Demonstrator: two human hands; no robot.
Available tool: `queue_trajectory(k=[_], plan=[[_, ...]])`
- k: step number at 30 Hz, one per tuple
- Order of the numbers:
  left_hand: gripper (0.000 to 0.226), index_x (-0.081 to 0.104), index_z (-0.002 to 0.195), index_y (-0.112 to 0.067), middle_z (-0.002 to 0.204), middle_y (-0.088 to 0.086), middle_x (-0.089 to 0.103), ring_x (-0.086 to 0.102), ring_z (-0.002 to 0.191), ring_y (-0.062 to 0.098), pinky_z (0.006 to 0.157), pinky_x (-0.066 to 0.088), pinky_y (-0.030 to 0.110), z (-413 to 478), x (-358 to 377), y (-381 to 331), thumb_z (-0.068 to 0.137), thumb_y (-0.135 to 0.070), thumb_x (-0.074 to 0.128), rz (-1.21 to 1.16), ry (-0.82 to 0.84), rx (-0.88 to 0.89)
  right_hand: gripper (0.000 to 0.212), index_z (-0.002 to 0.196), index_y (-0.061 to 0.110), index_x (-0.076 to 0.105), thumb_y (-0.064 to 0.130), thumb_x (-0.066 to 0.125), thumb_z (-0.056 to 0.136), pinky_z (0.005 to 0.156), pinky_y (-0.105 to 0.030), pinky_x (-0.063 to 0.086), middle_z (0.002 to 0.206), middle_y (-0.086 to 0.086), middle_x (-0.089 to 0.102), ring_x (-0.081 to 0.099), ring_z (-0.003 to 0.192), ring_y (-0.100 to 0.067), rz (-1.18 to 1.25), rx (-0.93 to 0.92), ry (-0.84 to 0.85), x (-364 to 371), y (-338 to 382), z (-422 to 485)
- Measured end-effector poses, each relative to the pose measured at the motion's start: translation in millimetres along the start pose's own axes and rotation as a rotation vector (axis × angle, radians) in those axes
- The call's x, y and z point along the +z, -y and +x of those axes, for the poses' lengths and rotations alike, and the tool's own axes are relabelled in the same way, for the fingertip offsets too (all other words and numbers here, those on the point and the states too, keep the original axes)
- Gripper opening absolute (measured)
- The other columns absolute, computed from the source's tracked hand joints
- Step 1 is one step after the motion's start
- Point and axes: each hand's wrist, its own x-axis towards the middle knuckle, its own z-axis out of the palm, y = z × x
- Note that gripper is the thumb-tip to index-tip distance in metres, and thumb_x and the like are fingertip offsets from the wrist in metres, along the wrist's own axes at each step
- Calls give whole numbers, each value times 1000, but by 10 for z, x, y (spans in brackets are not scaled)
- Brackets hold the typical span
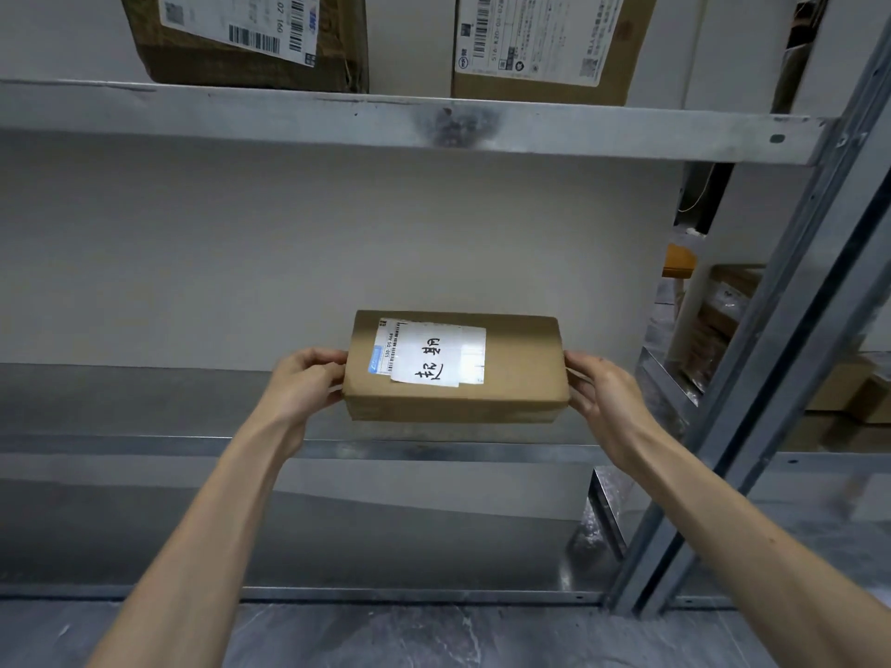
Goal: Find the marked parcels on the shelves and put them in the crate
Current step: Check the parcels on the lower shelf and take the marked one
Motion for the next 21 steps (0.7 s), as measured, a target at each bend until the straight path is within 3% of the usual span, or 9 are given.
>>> queue_trajectory(k=[3, 5, 8, 11, 18, 21], plan=[[31, 61, 123, 0, 117, 16, 70, 69, 103, 29, 93, 55, 39, 0, -19, 2, 92, 7, 58, -14, 16, 23, 32, 130, 10, 59, 6, 50, 100, 98, -31, 49, 121, -4, 70, 64, 116, -16, -43, -27, 62, 1, -18, -46], [41, 61, 127, -7, 119, 9, 70, 68, 109, 25, 99, 53, 40, -9, -28, -9, 90, 9, 58, -18, 29, 44, 40, 136, 12, 57, 1, 45, 99, 100, -31, 48, 127, -1, 67, 62, 120, -13, -70, -37, 90, 8, -30, -78], [46, 64, 123, -15, 113, -3, 71, 69, 103, 17, 93, 54, 34, -38, -30, -20, 89, 13, 53, -10, 55, 66, 46, 140, 11, 56, -2, 43, 98, 107, -36, 45, 134, 0, 64, 58, 126, -14, -98, -28, 89, 15, -57, -82], [49, 66, 119, -20, 115, -4, 71, 69, 103, 16, 87, 55, 28, -56, -47, -27, 88, 14, 50, -4, 70, 81, 46, 140, 12, 56, -1, 43, 98, 110, -38, 44, 135, 0, 63, 57, 127, -14, -99, -21, 83, 33, -57, -86], [48, 68, 112, -24, 112, -8, 71, 68, 102, 16, 86, 55, 27, -83, -145, -46, 88, 14, 49, -16, 45, 89, 45, 136, 12, 59, -1, 42, 97, 107, -37, 46, 133, 1, 65, 58, 125, -14, -111, -24, 85, 143, -53, -105], [46, 68, 116, -21, 110, -7, 72, 70, 94, 12, 78, 56, 22, -66, -175, -44, 90, 13, 50, -27, 30, 86, 44, 137, 12, 59, 0, 42, 98, 102, -33, 48, 132, 0, 65, 59, 124, -14, -134, -31, 75, 171, -73, -116]])
